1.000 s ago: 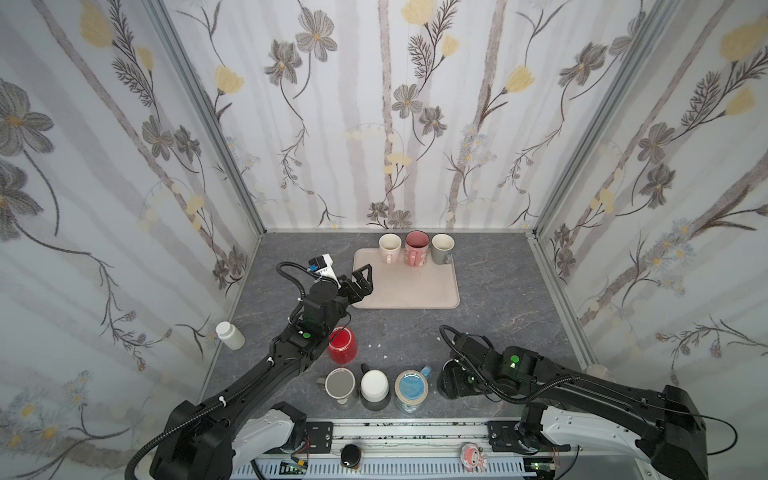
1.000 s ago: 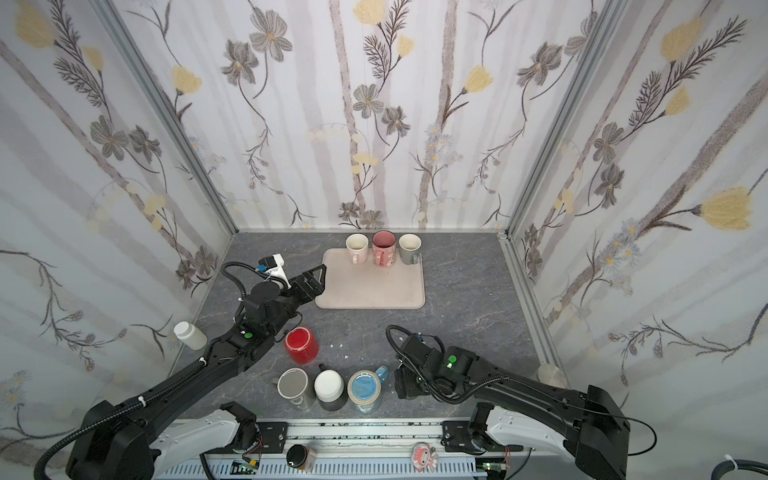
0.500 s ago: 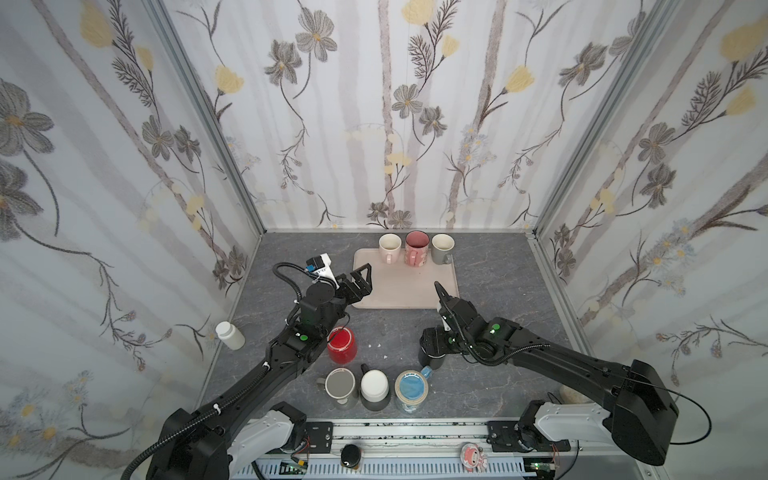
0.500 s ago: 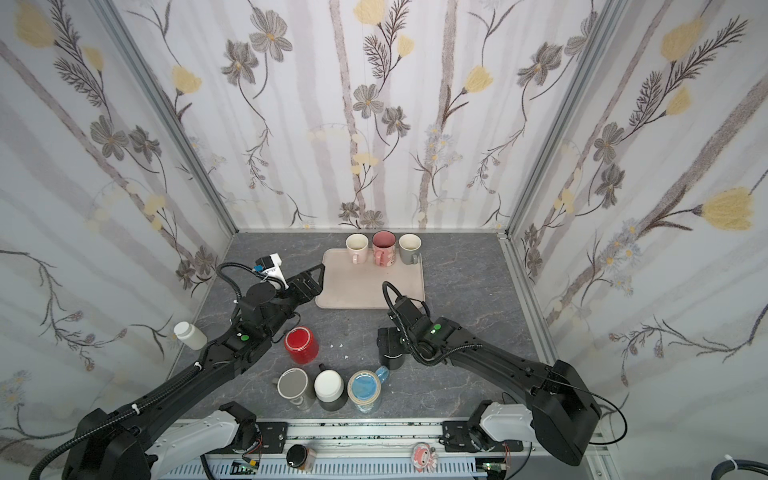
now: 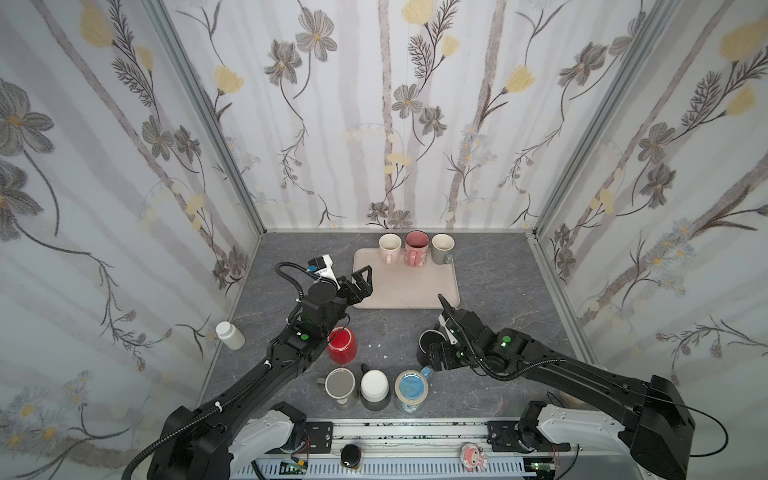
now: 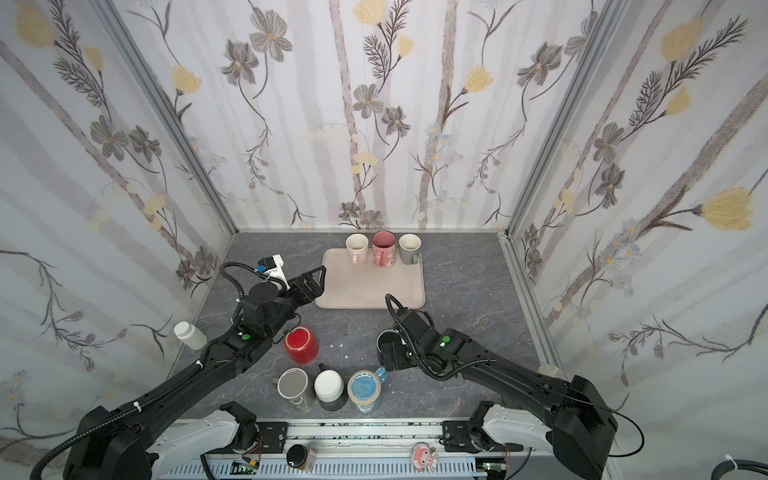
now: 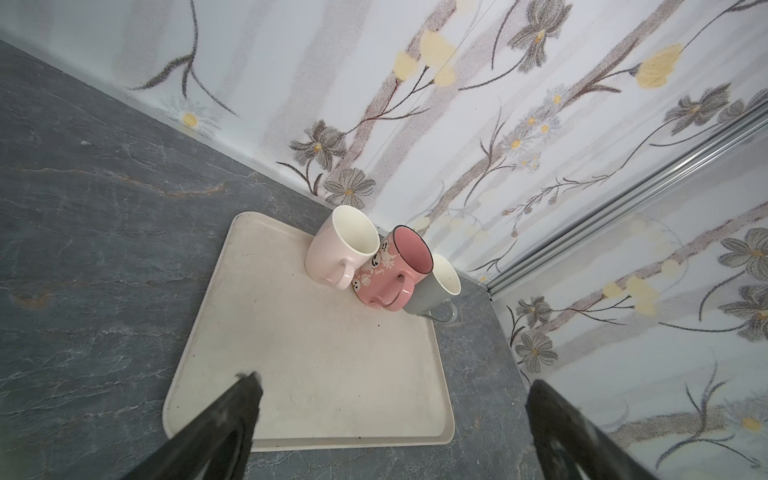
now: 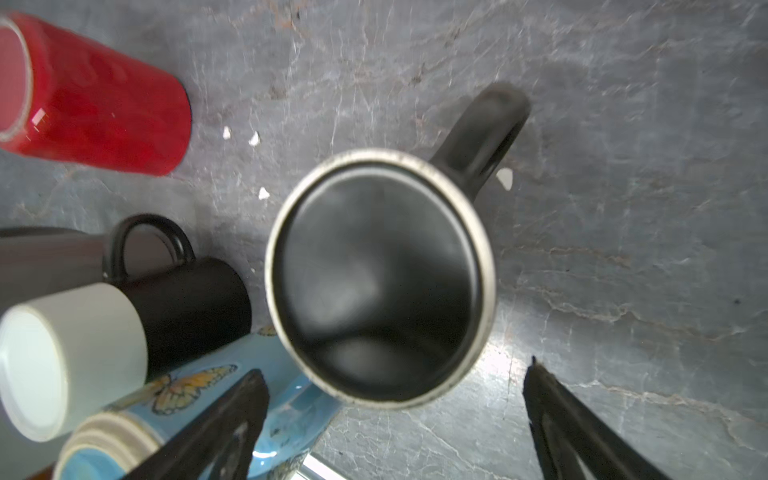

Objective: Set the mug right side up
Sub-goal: 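Lower the right gripper, close it on the black mug and lift it, then reach the left gripper to the black mug's handle while the right gripper holds it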

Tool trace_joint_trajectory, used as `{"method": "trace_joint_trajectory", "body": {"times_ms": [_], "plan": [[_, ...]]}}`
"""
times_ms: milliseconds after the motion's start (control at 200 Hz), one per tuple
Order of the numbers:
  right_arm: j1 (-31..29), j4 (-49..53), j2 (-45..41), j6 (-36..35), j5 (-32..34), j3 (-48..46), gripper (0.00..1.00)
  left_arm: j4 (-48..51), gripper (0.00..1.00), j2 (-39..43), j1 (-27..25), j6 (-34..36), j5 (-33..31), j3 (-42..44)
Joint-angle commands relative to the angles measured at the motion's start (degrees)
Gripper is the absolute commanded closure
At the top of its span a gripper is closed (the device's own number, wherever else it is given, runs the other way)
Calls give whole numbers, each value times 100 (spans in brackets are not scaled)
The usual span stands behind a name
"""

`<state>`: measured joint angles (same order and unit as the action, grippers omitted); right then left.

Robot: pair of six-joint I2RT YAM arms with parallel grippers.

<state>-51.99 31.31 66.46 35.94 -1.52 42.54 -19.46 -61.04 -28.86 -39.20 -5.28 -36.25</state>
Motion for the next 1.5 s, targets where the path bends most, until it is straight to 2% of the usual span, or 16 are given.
{"method": "trace_joint_trajectory", "body": {"times_ms": [0, 235, 500, 520, 644, 829, 944, 1144, 1229, 1359, 1494], "plan": [[-192, -141, 121, 29, 283, 109, 2, -162, 0, -66, 8, -43, 44, -25], [-28, -231, 336, 208, 844, -27, 2, -147, 0, -111, 11, -27, 101, -119], [459, 193, -515, 625, 1318, -658, 4, -232, 0, -149, 12, -3, 252, -134], [648, 203, -576, 645, 1327, -692, 4, -233, 0, -161, 12, 0, 290, -144], [1114, 133, -812, 597, 1194, -788, 5, -207, 0, -242, 11, 13, 432, -204], [1114, -222, -949, 23, 671, -524, 4, -163, 0, -356, 3, 156, 841, -328], [1121, -367, -972, -67, 600, -353, 3, -210, 0, -490, -51, 349, 1234, -396], [1135, -450, -934, 9, 933, -197, 3, 773, 1, -1644, -473, 937, 1913, -1310], [1169, -458, -916, 62, 1124, -147, 4, 1173, 8, -2208, -662, 1033, 1943, -1757], [1215, -539, -1093, 79, 1330, -106, 4, 2110, 22, -3132, -1173, 1560, 1273, -2765], [1276, -516, -1362, 12, 1417, -58, 4, 2867, 25, -4174, -1279, 1776, 1141, -3566]]}}
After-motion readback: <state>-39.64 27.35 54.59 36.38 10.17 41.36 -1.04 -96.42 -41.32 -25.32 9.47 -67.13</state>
